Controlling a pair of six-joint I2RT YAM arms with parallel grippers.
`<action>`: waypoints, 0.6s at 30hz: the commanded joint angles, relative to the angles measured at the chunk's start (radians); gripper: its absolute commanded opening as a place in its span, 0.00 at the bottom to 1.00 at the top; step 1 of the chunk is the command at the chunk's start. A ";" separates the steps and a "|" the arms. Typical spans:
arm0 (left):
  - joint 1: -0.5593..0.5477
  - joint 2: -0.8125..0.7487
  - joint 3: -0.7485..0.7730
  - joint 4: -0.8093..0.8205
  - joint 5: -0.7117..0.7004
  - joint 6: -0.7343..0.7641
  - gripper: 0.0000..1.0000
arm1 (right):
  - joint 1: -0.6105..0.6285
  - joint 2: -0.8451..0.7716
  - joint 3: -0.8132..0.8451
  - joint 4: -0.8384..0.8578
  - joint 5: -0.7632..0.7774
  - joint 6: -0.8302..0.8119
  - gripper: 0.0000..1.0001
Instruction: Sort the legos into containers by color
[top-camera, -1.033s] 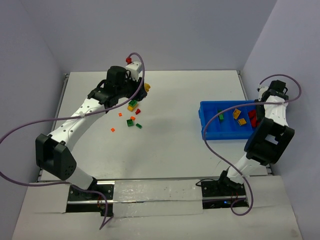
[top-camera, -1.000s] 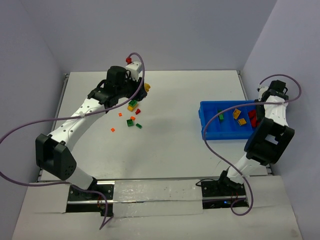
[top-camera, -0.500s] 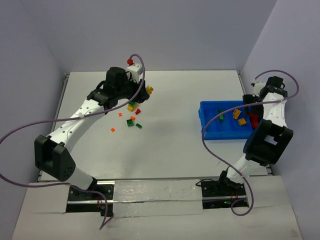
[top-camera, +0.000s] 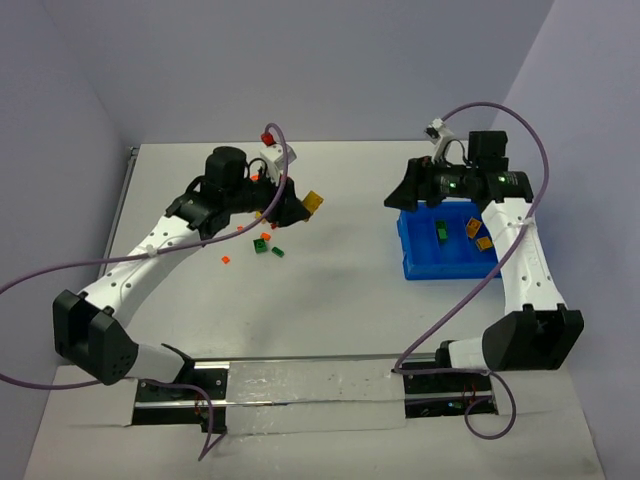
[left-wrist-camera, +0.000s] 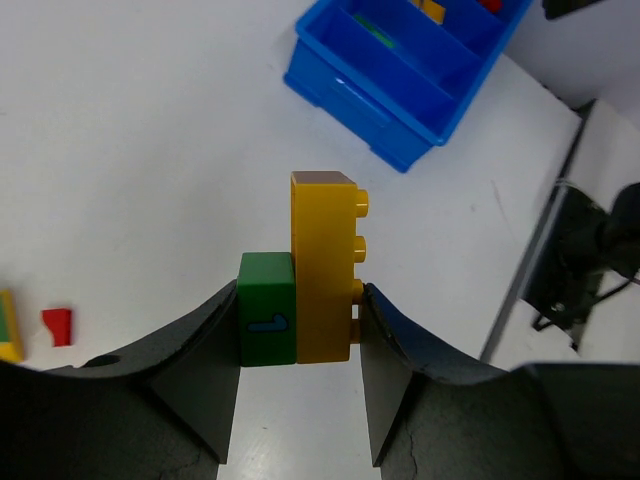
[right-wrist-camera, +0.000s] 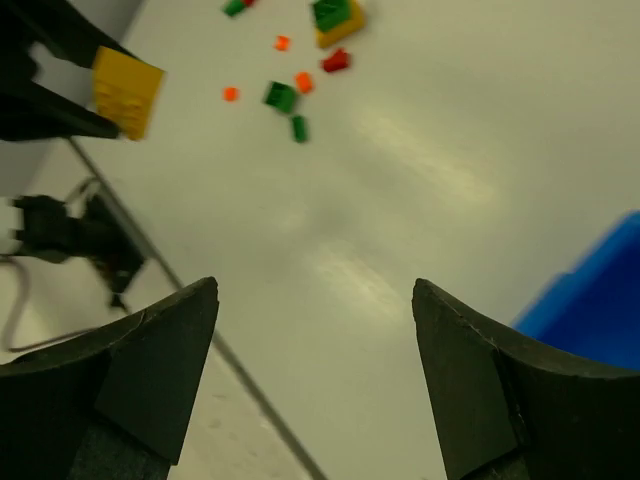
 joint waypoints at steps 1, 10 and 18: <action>-0.071 -0.043 -0.001 0.030 -0.258 0.101 0.00 | 0.106 0.047 -0.045 0.186 -0.127 0.370 0.86; -0.143 -0.040 0.003 0.022 -0.332 0.177 0.00 | 0.288 0.100 -0.049 0.366 -0.083 0.525 0.87; -0.167 -0.029 0.018 0.008 -0.313 0.181 0.00 | 0.334 0.191 0.007 0.389 -0.067 0.562 0.84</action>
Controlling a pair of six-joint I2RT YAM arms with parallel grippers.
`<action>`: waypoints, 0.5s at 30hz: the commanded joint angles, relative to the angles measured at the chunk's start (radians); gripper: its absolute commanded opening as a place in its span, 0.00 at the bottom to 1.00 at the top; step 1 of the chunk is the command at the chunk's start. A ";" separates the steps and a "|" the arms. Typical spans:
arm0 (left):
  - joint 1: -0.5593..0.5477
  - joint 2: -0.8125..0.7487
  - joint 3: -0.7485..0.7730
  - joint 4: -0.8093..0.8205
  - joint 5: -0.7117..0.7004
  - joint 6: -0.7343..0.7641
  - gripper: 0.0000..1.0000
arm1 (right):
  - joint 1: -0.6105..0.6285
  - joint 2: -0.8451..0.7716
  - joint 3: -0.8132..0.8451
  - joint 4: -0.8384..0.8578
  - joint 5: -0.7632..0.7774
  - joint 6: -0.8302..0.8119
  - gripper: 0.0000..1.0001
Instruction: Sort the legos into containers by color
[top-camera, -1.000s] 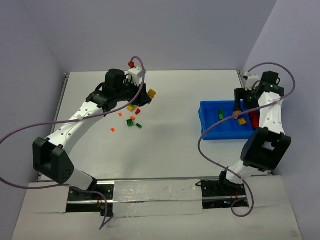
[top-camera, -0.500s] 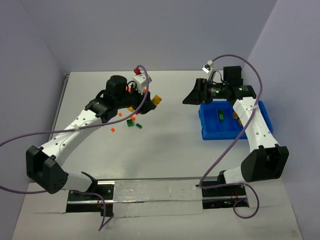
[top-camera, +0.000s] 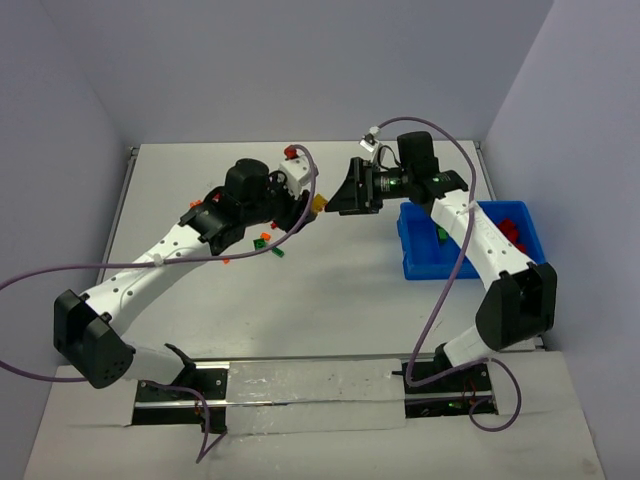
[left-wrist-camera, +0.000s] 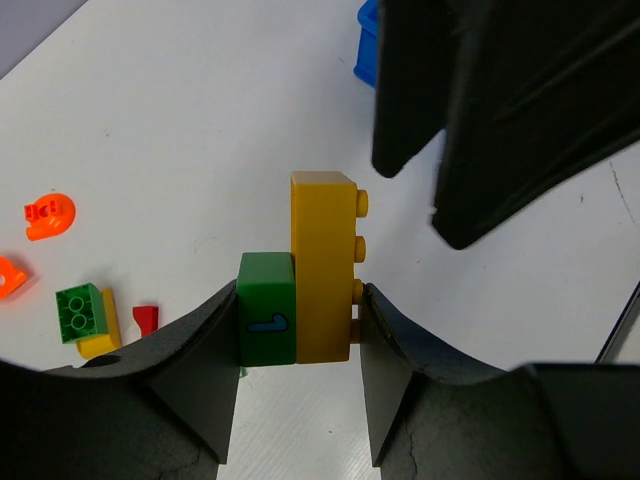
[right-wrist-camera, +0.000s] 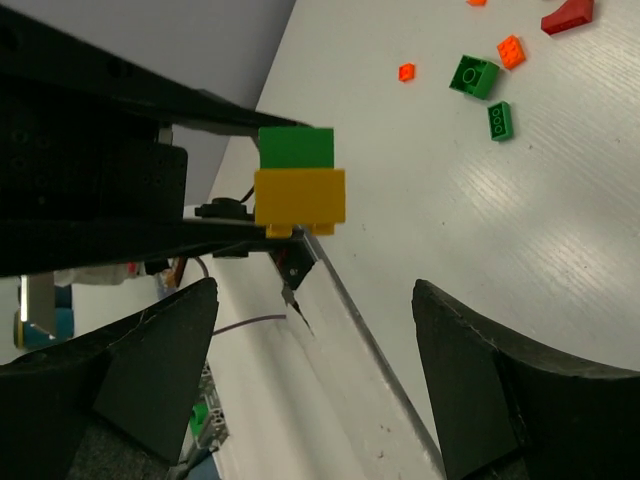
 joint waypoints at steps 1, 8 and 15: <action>-0.017 -0.014 0.032 0.008 0.004 0.016 0.00 | 0.015 0.044 0.079 0.044 0.008 0.030 0.84; -0.028 -0.006 0.039 0.006 0.015 0.009 0.00 | 0.019 0.086 0.092 0.098 -0.029 0.070 0.79; -0.034 -0.001 0.041 0.008 0.000 0.011 0.00 | 0.039 0.109 0.090 0.117 -0.065 0.085 0.70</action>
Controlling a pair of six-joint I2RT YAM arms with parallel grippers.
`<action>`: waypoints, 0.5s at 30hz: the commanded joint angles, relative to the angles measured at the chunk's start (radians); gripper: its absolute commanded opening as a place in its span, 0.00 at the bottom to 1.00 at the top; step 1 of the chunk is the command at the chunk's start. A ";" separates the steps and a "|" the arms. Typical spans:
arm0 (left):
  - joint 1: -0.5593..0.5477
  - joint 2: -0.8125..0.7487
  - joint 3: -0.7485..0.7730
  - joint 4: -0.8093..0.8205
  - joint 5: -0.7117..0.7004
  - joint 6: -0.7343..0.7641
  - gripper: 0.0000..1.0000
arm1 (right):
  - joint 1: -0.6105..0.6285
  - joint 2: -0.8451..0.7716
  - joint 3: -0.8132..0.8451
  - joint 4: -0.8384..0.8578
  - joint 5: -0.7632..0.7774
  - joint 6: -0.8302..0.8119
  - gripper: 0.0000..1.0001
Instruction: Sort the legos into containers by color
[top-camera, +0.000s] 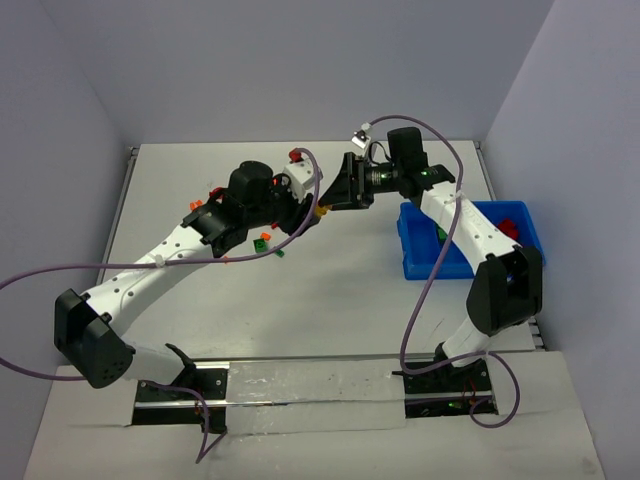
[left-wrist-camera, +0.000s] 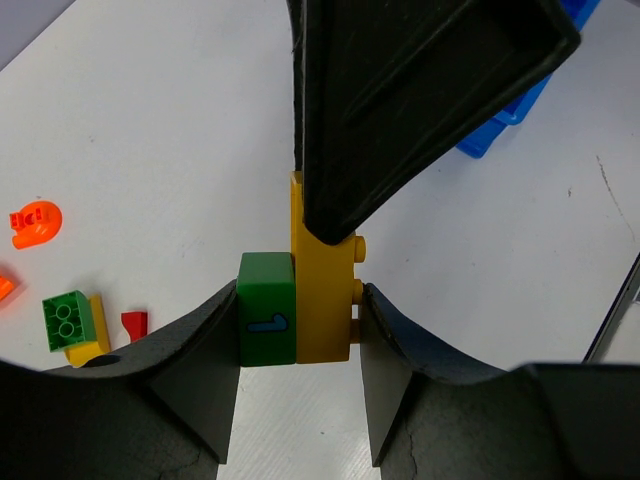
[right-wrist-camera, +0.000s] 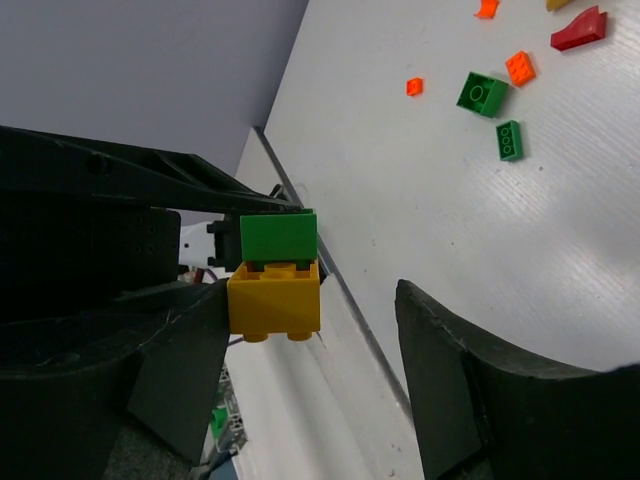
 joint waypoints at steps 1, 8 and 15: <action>-0.009 -0.001 0.042 0.009 -0.004 0.010 0.00 | 0.026 0.010 0.041 0.048 -0.045 0.015 0.68; -0.009 0.004 0.040 0.016 -0.039 0.009 0.00 | 0.041 0.010 0.029 0.049 -0.066 0.003 0.36; 0.053 0.008 0.067 -0.041 0.069 -0.030 0.81 | 0.039 -0.011 0.041 -0.041 -0.094 -0.117 0.00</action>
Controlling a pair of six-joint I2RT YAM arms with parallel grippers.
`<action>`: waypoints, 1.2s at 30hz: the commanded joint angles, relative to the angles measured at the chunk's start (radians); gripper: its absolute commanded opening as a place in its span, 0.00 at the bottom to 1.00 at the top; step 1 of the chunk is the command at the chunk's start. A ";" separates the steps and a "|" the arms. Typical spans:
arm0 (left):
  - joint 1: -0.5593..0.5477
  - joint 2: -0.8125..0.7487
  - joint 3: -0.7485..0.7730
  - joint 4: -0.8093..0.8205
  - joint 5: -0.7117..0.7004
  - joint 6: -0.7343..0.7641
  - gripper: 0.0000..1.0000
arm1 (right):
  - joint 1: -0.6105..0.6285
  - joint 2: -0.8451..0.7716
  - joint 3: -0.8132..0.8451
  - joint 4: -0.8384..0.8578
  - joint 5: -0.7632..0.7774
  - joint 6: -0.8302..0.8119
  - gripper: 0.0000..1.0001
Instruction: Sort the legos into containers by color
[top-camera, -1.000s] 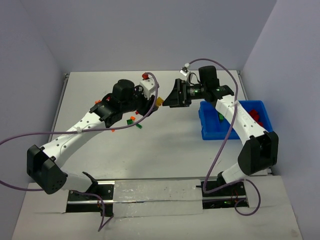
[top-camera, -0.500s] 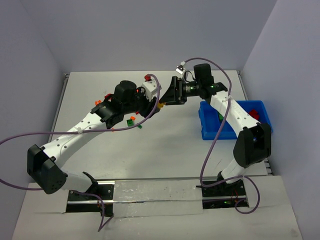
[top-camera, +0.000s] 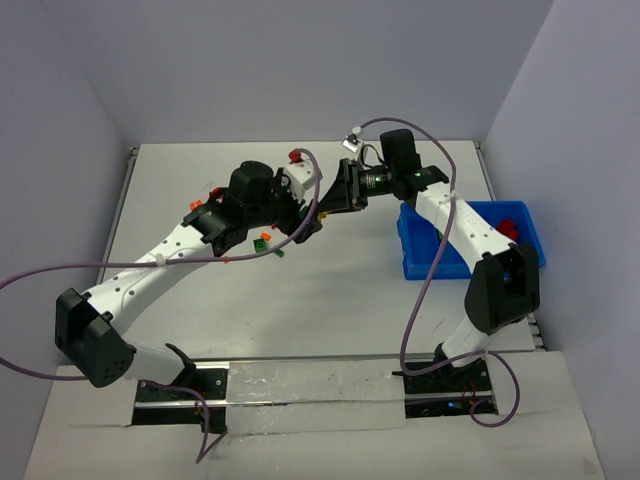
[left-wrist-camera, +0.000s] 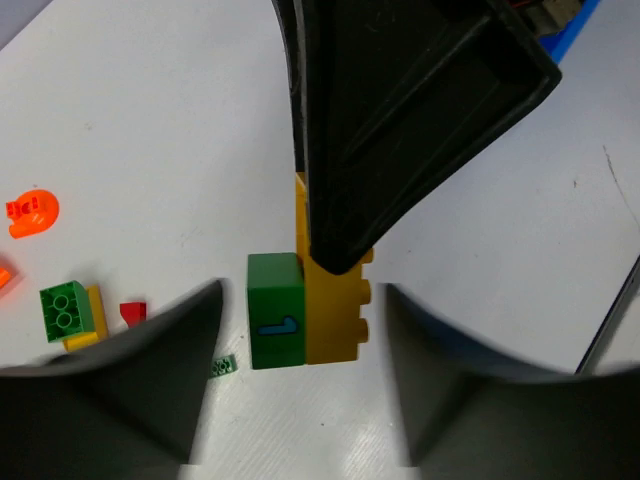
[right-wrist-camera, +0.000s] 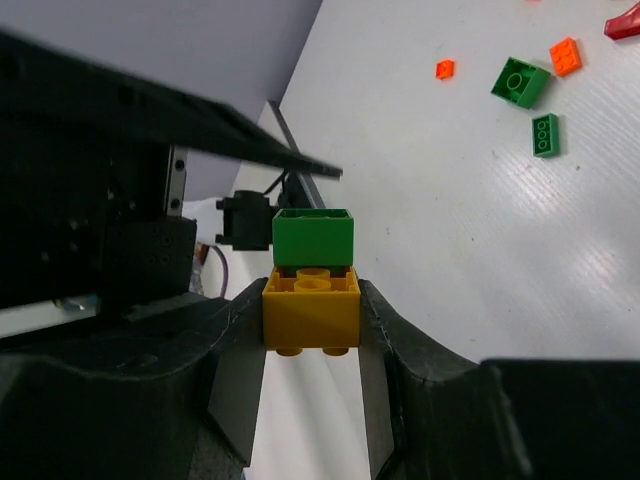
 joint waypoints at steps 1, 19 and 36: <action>0.090 -0.007 0.077 -0.039 0.173 -0.039 0.93 | -0.001 -0.031 0.042 -0.079 -0.041 -0.128 0.00; 0.351 0.049 -0.004 0.040 1.033 -0.300 0.88 | -0.045 -0.061 0.088 -0.331 -0.203 -0.565 0.00; 0.241 0.076 0.006 -0.011 0.889 -0.247 0.71 | 0.085 -0.120 0.136 -0.359 -0.170 -0.588 0.00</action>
